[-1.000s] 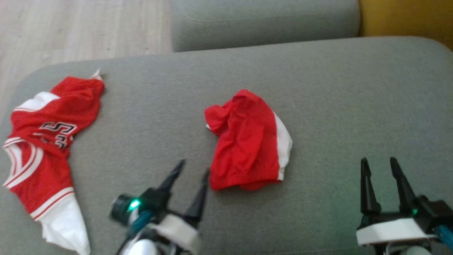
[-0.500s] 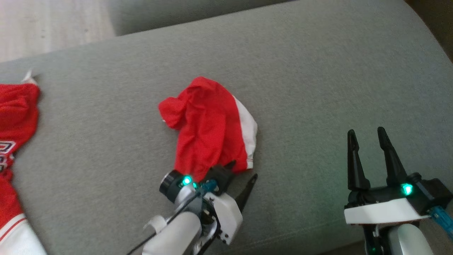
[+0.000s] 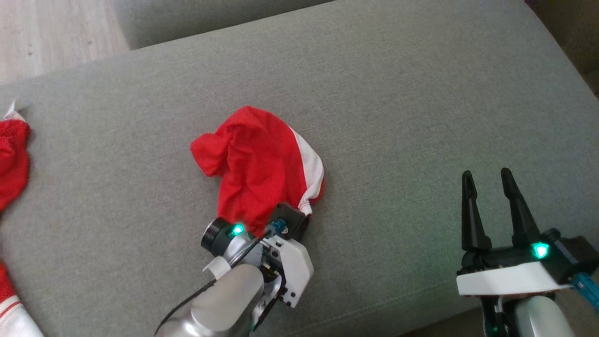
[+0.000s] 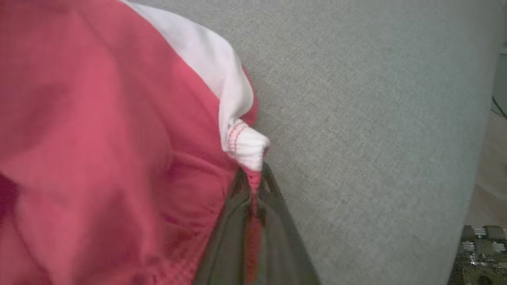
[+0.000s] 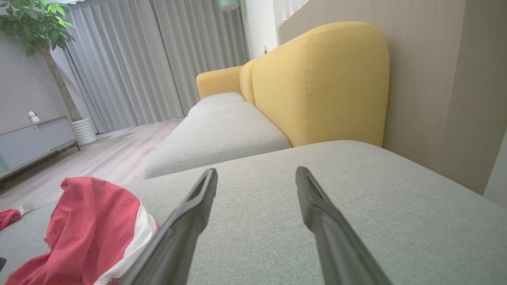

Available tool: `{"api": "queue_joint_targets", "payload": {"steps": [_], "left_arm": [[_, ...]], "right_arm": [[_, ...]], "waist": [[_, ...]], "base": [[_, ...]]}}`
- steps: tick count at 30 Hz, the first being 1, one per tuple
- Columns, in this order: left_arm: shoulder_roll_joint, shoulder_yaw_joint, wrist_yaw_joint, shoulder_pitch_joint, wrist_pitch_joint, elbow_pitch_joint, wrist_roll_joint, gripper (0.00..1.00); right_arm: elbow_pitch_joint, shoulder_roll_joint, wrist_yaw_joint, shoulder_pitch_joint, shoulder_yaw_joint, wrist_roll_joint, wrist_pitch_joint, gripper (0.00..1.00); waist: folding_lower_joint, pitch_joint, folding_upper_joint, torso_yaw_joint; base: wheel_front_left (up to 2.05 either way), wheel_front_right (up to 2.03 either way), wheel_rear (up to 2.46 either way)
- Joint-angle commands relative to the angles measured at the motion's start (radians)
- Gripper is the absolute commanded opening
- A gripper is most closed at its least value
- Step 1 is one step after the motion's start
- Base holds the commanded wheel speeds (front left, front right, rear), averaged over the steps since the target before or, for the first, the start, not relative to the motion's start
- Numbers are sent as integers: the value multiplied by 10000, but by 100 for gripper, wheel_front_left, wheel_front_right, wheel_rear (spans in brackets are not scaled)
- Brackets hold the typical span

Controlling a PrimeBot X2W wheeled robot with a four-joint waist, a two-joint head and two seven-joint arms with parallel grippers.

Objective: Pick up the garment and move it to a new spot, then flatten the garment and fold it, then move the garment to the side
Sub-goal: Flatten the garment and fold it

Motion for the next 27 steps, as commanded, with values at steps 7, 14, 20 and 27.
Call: {"api": "queue_joint_targets", "payload": {"steps": [7,14,20,27], "left_arm": [[55,311,537,-957,-852,-1350,-933,0],[106,1062,943,-2359,-1300,-2186,-1184,0],[453,1990,595,-3866,-1196,-2069,-1648,0],[418,2686,38,-5435,-1360,-1897,-2186,0]], "right_arm": [[-272,-68,77,-189,108,0,-65,100],[-216,-68,77,-170,162,6,-65,100],[-178,-68,77,-227,303,-19,-65,100],[-142,-68,77,-300,426,107,-65,100]], "waist": [[0,-265,0,226],[0,-466,0,195],[0,-569,0,-113],[0,-486,0,-464]], "base": [[0,0,0],[0,0,0],[0,0,0],[0,0,0]]}}
